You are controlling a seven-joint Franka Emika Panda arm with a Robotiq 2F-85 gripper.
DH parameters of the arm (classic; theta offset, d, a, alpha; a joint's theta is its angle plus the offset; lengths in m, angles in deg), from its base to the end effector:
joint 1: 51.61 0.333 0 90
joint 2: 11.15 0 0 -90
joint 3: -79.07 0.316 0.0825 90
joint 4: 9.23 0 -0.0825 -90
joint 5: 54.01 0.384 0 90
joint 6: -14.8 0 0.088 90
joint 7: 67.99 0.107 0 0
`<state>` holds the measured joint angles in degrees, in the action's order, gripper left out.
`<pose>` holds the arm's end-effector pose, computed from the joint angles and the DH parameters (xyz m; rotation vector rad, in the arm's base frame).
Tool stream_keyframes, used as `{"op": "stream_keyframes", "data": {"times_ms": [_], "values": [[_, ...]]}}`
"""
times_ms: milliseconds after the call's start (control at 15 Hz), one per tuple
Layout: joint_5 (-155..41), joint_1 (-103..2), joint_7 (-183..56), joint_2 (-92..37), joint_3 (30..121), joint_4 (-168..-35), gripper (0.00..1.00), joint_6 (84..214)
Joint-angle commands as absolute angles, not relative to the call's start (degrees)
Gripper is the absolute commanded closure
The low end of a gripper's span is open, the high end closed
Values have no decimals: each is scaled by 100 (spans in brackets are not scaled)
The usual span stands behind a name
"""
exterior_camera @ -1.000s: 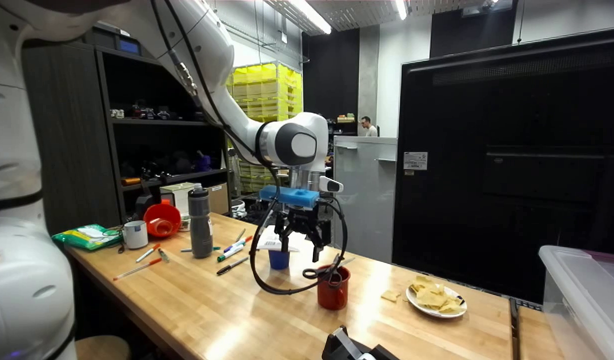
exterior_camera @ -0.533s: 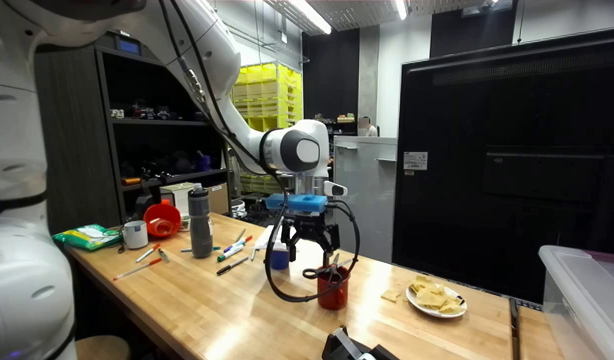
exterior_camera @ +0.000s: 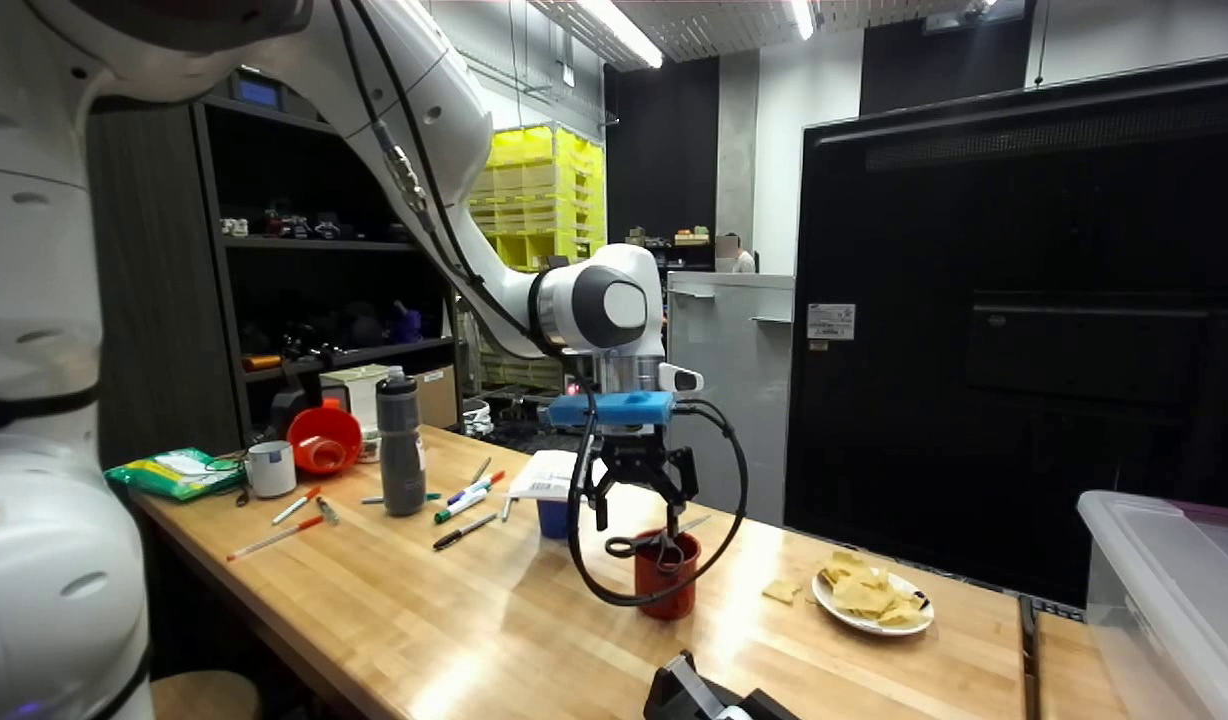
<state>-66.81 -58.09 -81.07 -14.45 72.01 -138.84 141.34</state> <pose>0.4981 -0.1275 0.3275 2.9780 0.2015 -0.2230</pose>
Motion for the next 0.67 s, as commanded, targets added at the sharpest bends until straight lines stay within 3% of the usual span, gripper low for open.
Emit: {"op": "stream_keyframes", "data": {"times_ms": [0,600], "values": [[-6533,-5879,-8373,-1556,7196,-13775,0,14258],[-6003,-6035,-8757,-1884,7200,-13662,0,14571]]}}
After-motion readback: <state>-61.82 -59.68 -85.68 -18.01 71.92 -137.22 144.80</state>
